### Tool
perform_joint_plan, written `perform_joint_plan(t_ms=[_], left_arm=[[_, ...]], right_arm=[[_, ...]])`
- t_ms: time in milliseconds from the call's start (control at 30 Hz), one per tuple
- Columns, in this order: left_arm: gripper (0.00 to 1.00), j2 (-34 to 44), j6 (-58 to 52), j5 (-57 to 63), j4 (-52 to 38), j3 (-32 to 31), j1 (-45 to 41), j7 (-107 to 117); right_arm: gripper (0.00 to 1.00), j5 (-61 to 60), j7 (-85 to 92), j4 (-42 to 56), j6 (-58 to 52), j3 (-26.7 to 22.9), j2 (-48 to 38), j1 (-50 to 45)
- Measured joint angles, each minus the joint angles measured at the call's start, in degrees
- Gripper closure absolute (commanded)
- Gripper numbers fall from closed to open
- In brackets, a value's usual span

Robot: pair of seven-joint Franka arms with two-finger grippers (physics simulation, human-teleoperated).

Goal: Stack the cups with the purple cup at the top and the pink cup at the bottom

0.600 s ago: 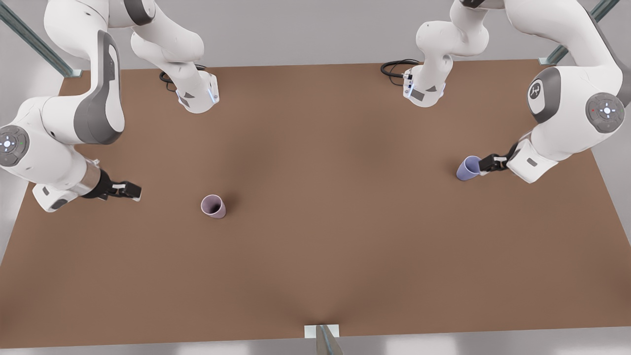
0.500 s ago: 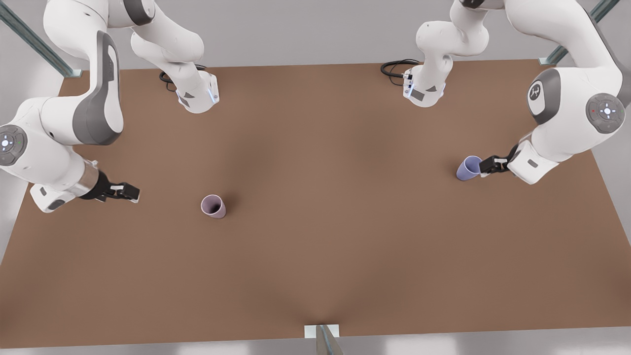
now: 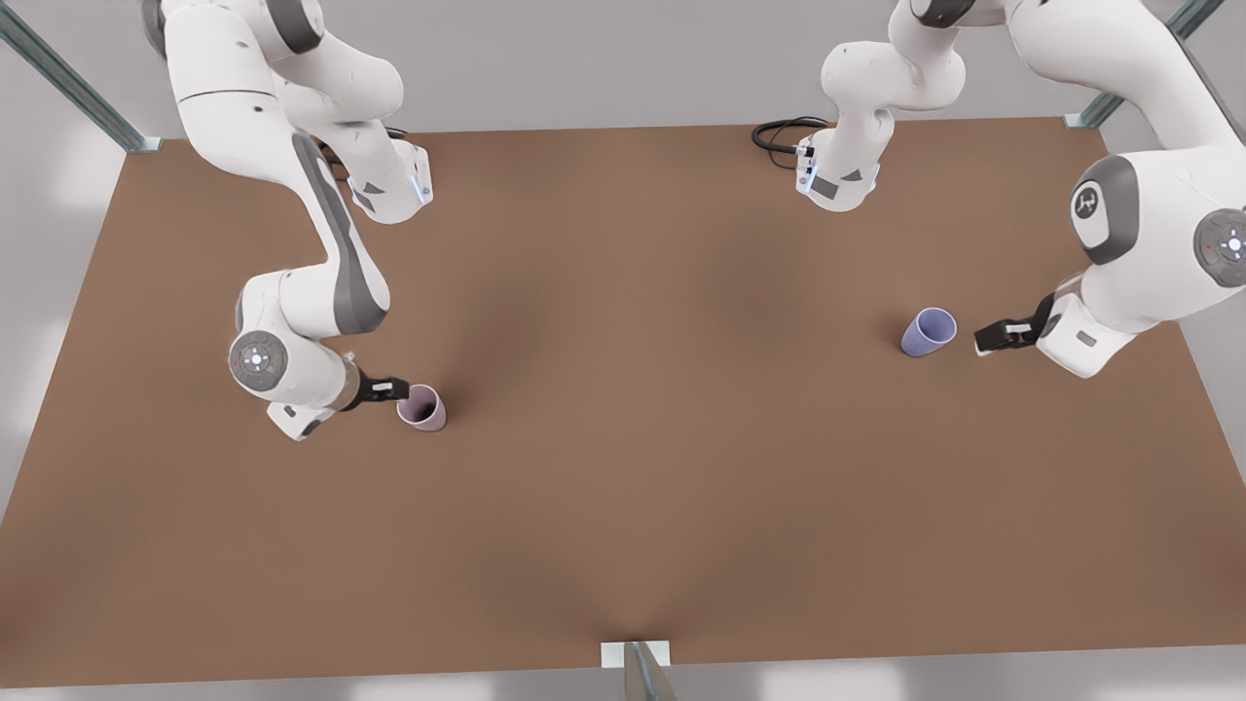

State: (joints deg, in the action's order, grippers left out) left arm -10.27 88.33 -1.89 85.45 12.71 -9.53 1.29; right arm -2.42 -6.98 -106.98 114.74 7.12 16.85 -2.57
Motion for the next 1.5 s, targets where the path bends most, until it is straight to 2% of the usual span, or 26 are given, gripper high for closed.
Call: perform_joint_plan(t_ms=[233,367,800,833,900,1000,1100,1333,1433,1500], left_arm=[[0.0,-0.3,-1.8,-0.1,0.0,-0.1,0.0,0.0],[0.0,-0.5,-2.7,-0.2,0.1,-0.1,0.0,0.0],[0.0,-0.7,-3.6,-0.1,0.5,0.0,0.0,0.0],[0.0,-0.8,-3.7,-0.1,0.5,0.0,0.0,0.0],[0.0,-0.8,-3.8,-0.1,0.5,0.0,0.0,0.0],[0.0,-0.8,-4.1,-0.1,0.5,-0.1,0.0,0.1],[0.0,-0.7,-4.3,-0.1,0.5,0.0,0.0,0.1],[0.0,-0.7,-4.9,-0.1,0.5,0.0,0.0,0.1],[0.0,-0.7,-5.2,-0.1,0.5,0.0,0.0,0.1],[0.0,-0.7,-5.3,0.0,0.5,0.0,0.0,0.1]], right_arm=[[0.0,-0.5,-2.0,-1.3,7.1,0.1,2.1,-1.8],[0.0,-0.8,-2.8,-4.8,7.4,0.3,0.5,-2.0],[0.03,-1.0,-4.0,-8.0,8.9,0.0,4.2,0.0],[0.07,-1.0,-4.0,-8.6,9.4,0.0,4.5,0.0],[0.42,-1.4,-4.0,-8.8,10.3,0.0,5.3,-0.1],[0.53,-2.1,-3.9,-8.3,11.7,0.1,6.8,-0.1],[0.77,-2.1,-4.0,-8.2,13.1,0.0,7.7,-0.1],[0.79,-2.3,-3.9,-6.7,13.8,0.0,6.1,0.1],[0.79,-2.3,-4.1,-3.0,13.1,0.2,6.3,-0.5],[0.79,-2.3,-4.8,1.5,12.1,2.5,7.7,-0.6]])
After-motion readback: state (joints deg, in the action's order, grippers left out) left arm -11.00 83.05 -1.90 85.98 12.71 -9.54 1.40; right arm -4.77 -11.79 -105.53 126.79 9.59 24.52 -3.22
